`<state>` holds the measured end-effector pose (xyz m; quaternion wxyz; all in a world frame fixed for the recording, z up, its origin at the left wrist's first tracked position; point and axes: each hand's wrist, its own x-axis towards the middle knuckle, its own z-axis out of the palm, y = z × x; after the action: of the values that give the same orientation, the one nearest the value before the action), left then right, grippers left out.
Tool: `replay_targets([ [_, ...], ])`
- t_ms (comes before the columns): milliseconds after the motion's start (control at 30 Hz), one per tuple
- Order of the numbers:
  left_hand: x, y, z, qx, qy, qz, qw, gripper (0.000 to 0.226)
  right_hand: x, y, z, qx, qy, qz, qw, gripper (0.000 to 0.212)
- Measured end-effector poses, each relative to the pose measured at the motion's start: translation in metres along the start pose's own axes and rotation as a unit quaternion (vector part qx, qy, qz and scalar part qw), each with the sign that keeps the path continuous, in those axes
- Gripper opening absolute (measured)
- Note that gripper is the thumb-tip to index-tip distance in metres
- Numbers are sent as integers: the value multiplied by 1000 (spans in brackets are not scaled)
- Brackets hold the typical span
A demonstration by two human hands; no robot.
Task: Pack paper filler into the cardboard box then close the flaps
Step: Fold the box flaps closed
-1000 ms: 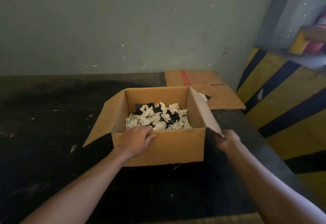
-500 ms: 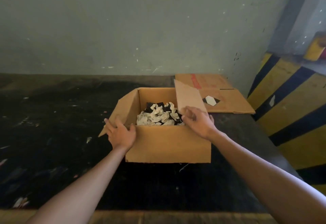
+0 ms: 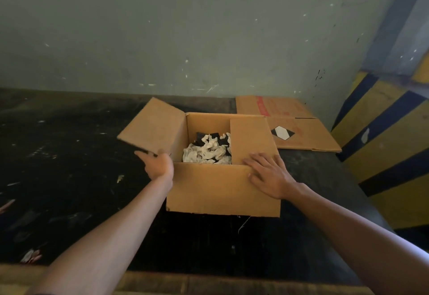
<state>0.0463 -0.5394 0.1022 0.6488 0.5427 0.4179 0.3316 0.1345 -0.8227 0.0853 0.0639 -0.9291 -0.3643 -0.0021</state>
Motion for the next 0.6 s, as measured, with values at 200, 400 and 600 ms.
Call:
replay_targets([
  [200, 3, -15, -4, 202, -179, 216, 938, 55, -24, 35, -10, 73, 95, -18, 993, 53],
  [400, 6, -31, -4, 484, -275, 319, 767, 50, -47, 58, -2, -76, 30, 14, 997, 81],
  [600, 13, -25, -2, 537, -294, 347, 710, 45, -48, 58, 12, -86, 29, 35, 995, 81],
])
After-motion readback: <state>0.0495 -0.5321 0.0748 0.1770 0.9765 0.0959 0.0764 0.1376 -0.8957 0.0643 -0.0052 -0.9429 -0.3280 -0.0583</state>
